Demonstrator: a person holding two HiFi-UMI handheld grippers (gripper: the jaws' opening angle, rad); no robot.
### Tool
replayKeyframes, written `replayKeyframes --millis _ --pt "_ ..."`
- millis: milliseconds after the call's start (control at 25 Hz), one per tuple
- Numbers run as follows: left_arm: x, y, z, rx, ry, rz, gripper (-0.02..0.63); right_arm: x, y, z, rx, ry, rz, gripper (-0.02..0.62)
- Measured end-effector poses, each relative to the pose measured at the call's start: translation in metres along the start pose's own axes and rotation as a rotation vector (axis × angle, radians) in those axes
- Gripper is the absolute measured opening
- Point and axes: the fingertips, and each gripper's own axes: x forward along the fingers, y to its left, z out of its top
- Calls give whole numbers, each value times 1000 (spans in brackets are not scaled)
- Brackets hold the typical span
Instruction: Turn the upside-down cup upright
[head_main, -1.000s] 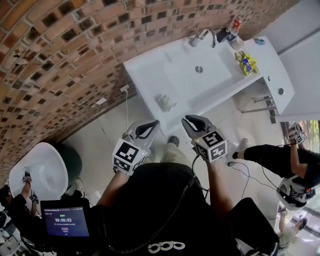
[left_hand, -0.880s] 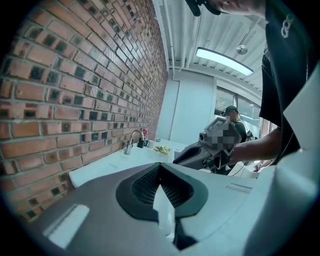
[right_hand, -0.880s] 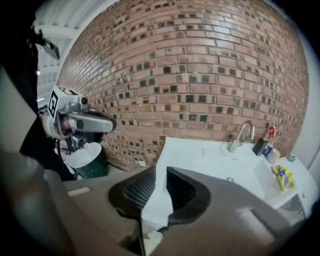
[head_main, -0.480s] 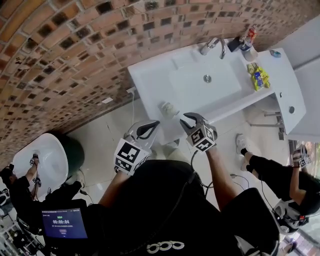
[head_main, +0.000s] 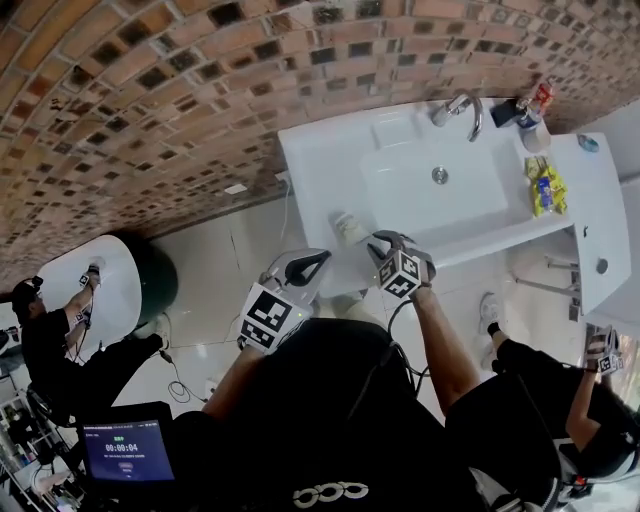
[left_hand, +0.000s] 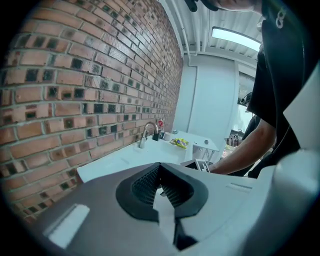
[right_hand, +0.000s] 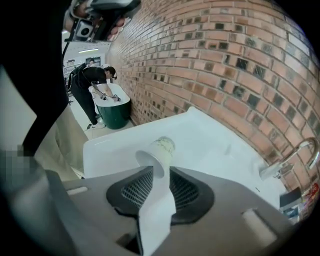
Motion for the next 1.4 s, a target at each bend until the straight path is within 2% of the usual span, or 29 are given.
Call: replayKeyframes --millis 320,400,560,680,800,880,1000,1240,1400 --pt "-3 14 -3 -24 9 95 15 25 -3 3 -50 3 45 80" --pt "-5 15 -6 -34 10 106 15 25 -3 5 -49 -4 44 12" --pt "-7 18 -7 -41 7 117 15 21 -5 9 -23 -10 46 6" --pt "-7 18 -5 -38 -2 111 15 12 -7 13 48 -16 51 5" --pt "-8 18 -4 -34 -11 100 15 -1 -9 15 190 -4 65 5" --pt "-9 18 -3 -32 -19 91 15 -9 -8 11 327 21 91 5" --pt "-9 16 -3 -38 -26 70 15 -25 -7 12 580 31 141 5" --pt "-29 27 -3 -36 -54 18 15 -38 11 34 1113 -42 275 5" --pt "-35 27 -3 -29 -64 -2 15 -38 22 32 1301 -49 328 6"
